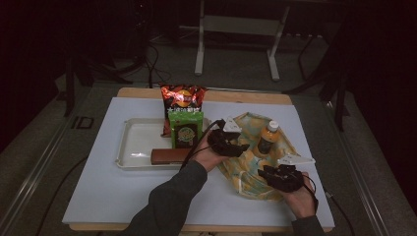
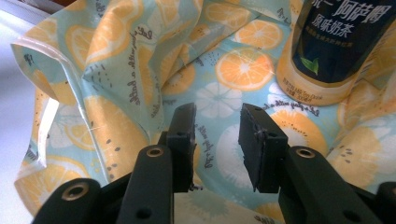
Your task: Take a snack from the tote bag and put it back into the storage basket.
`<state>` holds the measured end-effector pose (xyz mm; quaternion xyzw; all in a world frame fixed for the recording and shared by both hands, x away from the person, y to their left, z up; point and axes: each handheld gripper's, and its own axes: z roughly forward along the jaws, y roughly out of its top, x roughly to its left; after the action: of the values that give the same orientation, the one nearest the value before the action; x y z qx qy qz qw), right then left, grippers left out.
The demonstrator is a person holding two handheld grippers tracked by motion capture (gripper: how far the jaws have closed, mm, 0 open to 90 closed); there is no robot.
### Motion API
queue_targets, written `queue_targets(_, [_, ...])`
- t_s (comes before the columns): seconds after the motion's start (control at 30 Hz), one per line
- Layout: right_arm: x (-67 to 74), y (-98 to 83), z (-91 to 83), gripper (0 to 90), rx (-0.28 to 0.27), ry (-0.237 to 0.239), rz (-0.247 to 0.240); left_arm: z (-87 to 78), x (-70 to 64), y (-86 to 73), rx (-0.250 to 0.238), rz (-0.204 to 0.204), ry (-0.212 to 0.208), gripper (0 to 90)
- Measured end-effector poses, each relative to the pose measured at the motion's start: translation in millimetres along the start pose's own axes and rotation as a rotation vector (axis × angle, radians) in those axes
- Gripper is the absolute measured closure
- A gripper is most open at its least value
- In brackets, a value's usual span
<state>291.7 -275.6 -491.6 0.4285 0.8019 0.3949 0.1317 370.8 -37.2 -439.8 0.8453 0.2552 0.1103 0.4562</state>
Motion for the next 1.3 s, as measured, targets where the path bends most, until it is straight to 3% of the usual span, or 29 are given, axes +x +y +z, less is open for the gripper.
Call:
queue_targets(0.43, [0.2,-1.6,0.2,66.0,0.001,0.007,0.004,19.8,-6.9,18.8,-0.003,0.006,0.004,42.0])
queue_targets(0.73, [3.9,-3.6,3.2,66.0,0.008,0.017,-0.011,43.0,-4.5,25.4,0.024,-0.012,0.037,36.0])
queue_targets(1.0, [2.1,-5.6,0.8,66.0,0.003,0.02,0.0,58.9,-8.5,32.3,0.032,-0.029,0.039,33.2])
queue_targets(1.3, [1.1,-6.6,-0.2,66.0,-0.004,0.023,0.01,75.2,-10.6,33.9,0.033,-0.049,0.001,28.4])
